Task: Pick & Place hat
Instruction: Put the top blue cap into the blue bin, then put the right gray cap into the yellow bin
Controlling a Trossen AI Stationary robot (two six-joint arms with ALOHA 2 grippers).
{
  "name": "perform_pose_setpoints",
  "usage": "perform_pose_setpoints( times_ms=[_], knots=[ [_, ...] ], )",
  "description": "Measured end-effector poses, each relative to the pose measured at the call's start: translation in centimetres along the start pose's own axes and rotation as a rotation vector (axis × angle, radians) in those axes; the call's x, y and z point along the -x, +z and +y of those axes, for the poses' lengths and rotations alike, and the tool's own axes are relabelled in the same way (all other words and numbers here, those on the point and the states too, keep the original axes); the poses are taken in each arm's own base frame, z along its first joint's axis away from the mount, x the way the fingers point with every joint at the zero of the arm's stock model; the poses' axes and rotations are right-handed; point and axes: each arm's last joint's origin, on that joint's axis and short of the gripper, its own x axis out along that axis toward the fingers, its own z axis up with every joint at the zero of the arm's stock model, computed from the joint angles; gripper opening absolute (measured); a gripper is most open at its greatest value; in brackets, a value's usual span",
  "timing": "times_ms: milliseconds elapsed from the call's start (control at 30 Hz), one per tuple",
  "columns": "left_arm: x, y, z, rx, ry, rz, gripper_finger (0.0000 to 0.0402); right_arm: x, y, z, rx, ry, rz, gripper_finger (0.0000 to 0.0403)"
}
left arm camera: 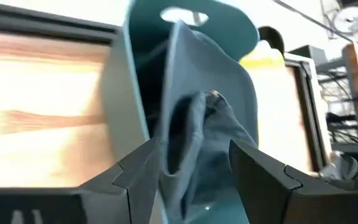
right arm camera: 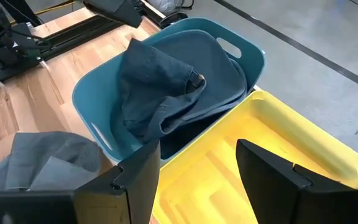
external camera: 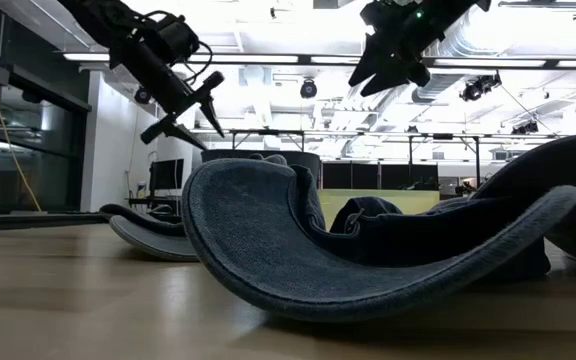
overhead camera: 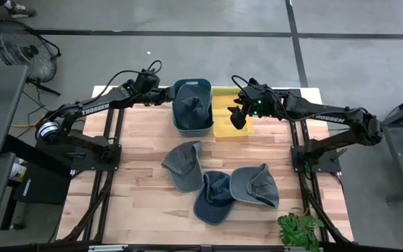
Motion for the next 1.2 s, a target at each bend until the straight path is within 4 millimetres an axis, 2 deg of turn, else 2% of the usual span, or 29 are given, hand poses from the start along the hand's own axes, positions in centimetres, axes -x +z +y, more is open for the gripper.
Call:
perform_pose_setpoints(
  times_ms=[133,300,567,833,1200],
  knots=[
    [1.1,0.3,-0.4,-0.054,-0.022,-0.049,0.0191,-1.2,-0.4,0.2,0.006,0.005,0.033,0.0206],
    [2.5,0.5,-1.4,-0.231,-0.169,-0.043,0.0191,-3.1,-1.2,0.6,0.006,0.072,0.119,0.0206],
    [4.8,0.0,-2.1,-0.358,-0.366,0.055,0.0191,-3.1,-1.5,1.0,-0.014,0.229,0.185,0.0206],
    [6.0,-2.6,-2.7,-0.419,-0.315,0.145,0.0191,-2.6,-2.7,2.1,0.016,0.296,0.295,0.0206],
    [6.5,-6.6,-4.4,-0.484,-0.302,0.225,0.0191,-1.2,-5.7,3.3,0.133,0.256,0.554,0.0202]
  ],
)
